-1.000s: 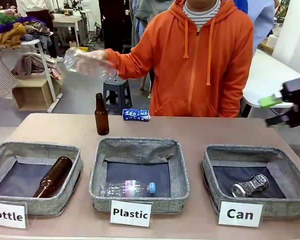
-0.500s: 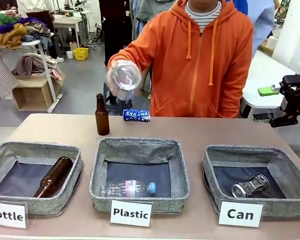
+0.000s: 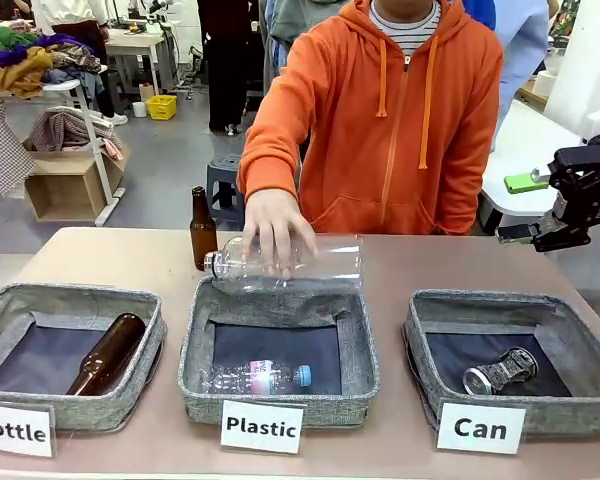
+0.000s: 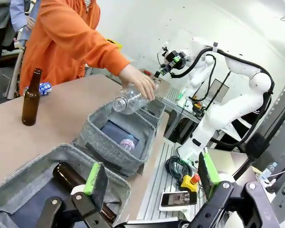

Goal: Sort the can waste into the basket.
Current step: Pick up the can waste from the table and place it in the right Fabric basket.

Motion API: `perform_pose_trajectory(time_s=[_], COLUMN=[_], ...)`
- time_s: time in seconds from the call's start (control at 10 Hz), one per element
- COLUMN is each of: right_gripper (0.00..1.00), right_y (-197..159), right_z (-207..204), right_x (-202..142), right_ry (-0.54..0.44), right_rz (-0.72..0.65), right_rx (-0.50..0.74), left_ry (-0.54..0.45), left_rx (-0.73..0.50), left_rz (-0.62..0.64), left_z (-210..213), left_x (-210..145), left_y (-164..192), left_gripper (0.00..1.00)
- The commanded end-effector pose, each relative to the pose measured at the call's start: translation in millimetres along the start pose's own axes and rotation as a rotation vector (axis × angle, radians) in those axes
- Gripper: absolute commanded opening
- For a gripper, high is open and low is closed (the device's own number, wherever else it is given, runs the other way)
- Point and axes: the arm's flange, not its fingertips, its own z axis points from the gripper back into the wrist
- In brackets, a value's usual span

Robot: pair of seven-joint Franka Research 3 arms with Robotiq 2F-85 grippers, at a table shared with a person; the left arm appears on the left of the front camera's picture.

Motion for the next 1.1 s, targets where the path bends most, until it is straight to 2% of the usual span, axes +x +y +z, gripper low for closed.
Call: perform_pose_trajectory(time_s=[0.0,0.8,0.9,1.0], right_gripper=[1.00,1.00,1.00,1.00], right_y=[0,0,0,0], right_z=[-1,-1,-1,-1], right_x=[-3,-3,-3,-3], right_ry=[-0.018,-0.018,-0.018,-0.018], right_rz=[-0.011,-0.011,-0.011,-0.011], right_rx=[0.021,0.021,0.021,0.021], left_ry=[0.002,0.003,-0.030,0.058], left_rx=[0.001,-0.006,0.075,0.000], left_rz=[0.013,0.006,-0.071,-0.179], left_z=[-4,-3,-7,-28], left_x=[-3,-2,8,26], left_y=[-1,1,-13,-20], left_gripper=[1.00,1.00,1.00,1.00])
